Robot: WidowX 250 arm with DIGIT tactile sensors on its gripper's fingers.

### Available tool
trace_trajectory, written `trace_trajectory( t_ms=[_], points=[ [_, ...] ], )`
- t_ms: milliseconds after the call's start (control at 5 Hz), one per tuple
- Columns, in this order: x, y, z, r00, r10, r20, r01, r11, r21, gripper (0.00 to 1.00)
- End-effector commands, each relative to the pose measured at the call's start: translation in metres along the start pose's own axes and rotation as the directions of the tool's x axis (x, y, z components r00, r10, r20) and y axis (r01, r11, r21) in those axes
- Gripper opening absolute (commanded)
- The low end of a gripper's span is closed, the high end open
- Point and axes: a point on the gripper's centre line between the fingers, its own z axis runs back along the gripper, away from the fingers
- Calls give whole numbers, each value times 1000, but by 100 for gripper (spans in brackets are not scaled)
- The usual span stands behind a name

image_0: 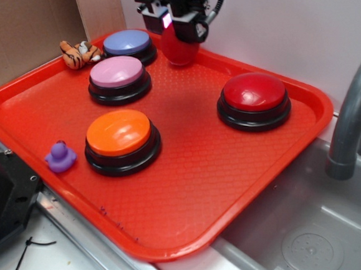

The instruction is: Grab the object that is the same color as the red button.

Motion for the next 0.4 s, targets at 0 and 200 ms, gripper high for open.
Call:
trace_trajectory(
  t_ms=[0,200],
  points=[
    [-24,-8,79,990,-91,112,87,996,33,0],
    [-29,-9,90,990,-53,129,45,997,69,0]
  ],
)
